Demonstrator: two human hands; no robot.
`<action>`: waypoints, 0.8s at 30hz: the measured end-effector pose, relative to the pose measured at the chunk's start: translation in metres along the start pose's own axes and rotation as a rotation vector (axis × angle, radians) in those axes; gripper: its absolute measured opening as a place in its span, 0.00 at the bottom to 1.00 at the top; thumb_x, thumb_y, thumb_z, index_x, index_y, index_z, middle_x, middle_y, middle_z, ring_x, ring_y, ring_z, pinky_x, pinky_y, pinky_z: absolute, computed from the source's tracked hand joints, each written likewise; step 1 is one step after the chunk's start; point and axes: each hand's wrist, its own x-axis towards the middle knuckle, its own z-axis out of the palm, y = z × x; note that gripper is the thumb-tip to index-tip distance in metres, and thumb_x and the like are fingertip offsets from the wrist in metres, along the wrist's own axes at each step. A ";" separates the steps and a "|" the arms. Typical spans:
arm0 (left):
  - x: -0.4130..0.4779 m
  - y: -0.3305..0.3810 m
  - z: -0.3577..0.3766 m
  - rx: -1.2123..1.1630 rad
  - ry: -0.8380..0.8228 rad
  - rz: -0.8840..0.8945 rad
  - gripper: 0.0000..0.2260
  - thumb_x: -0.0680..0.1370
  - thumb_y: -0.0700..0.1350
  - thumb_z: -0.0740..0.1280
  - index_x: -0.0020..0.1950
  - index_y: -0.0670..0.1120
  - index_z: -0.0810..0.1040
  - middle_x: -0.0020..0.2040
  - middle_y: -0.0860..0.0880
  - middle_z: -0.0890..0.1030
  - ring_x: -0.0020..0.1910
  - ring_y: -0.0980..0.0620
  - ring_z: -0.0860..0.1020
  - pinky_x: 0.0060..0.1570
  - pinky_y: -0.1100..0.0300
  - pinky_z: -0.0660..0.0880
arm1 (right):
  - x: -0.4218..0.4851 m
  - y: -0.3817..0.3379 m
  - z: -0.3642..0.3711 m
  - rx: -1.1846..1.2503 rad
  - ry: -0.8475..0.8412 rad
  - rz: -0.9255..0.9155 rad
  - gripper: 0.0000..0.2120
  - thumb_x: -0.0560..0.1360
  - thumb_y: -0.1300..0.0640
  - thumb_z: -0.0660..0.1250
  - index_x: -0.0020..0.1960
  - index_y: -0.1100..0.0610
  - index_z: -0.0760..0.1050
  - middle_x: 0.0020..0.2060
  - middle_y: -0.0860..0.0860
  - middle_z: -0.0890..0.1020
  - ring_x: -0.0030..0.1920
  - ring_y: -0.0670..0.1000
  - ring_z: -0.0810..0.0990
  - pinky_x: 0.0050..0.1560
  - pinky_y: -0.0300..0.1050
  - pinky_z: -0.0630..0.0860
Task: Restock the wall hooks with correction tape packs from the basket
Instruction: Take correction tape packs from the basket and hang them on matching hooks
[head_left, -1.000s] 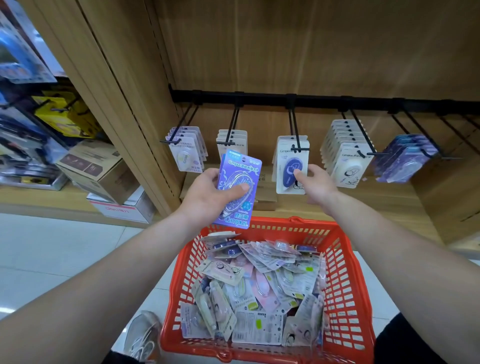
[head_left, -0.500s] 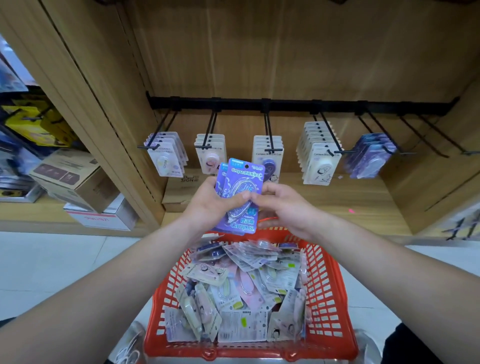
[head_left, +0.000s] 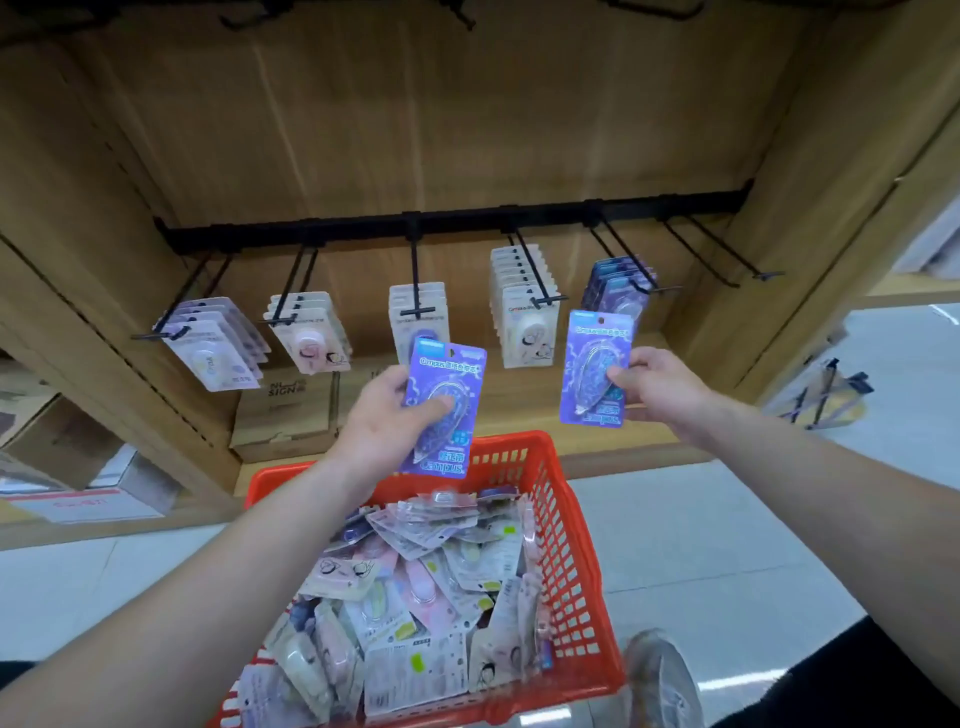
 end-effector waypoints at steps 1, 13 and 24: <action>0.000 0.001 0.007 0.006 -0.021 0.004 0.08 0.79 0.40 0.72 0.57 0.45 0.78 0.48 0.48 0.87 0.43 0.52 0.87 0.35 0.63 0.80 | 0.006 0.004 -0.014 -0.021 0.042 -0.002 0.06 0.84 0.59 0.63 0.48 0.55 0.72 0.48 0.53 0.84 0.44 0.50 0.83 0.43 0.47 0.80; 0.026 -0.004 0.084 0.021 -0.039 -0.008 0.13 0.79 0.42 0.73 0.61 0.42 0.78 0.53 0.46 0.87 0.47 0.50 0.87 0.45 0.55 0.83 | 0.064 0.023 -0.062 0.011 0.108 -0.093 0.02 0.84 0.57 0.63 0.56 0.54 0.72 0.52 0.52 0.83 0.51 0.52 0.85 0.58 0.61 0.82; 0.045 0.001 0.111 0.050 -0.031 0.010 0.11 0.79 0.43 0.73 0.59 0.45 0.78 0.51 0.49 0.87 0.45 0.54 0.86 0.42 0.61 0.82 | 0.076 0.025 -0.060 -0.024 0.158 -0.091 0.03 0.83 0.49 0.63 0.53 0.47 0.74 0.52 0.48 0.84 0.54 0.55 0.85 0.59 0.60 0.81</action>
